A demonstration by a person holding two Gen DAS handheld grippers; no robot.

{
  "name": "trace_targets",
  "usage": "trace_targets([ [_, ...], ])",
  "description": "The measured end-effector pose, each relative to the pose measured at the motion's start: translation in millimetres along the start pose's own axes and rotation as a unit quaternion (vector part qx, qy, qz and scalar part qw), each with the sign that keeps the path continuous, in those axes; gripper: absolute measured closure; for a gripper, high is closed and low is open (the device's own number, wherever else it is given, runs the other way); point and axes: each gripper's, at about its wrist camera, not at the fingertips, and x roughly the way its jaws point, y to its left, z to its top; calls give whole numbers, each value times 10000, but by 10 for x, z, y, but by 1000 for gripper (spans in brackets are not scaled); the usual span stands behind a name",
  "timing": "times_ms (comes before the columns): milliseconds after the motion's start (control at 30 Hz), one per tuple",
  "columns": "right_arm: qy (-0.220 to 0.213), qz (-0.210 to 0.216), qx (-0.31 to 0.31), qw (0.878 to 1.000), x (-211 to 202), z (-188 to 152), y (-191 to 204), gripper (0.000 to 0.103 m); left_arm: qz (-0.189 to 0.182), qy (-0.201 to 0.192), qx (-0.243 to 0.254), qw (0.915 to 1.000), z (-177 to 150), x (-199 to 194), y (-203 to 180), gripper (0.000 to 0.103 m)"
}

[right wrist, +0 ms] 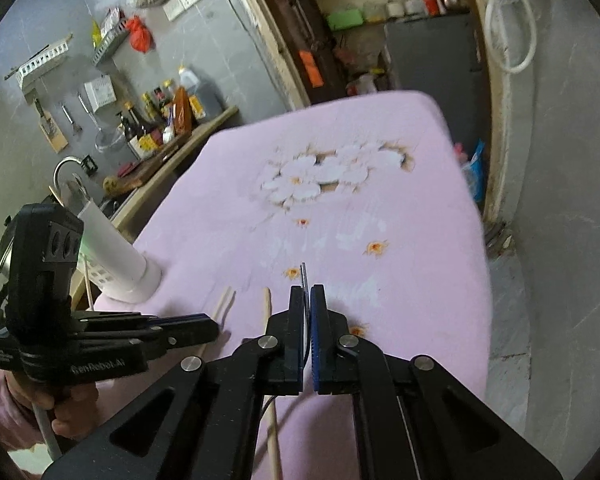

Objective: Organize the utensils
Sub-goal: 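Grasp a chopstick with the left tool while the right tool grasps the silver fork, then carry the chopstick and fork into the white holder and open both tools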

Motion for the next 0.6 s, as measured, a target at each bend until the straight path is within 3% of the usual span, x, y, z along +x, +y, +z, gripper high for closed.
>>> trace_targets([
  [167,-368,-253,-89,9990,-290,58,133,100,-275,-491,43,9984,44,-292,-53,97],
  [600,-1353,-530,-494,9882,-897,485,937,100,-259,-1768,67,9839,225,-1486,82,98],
])
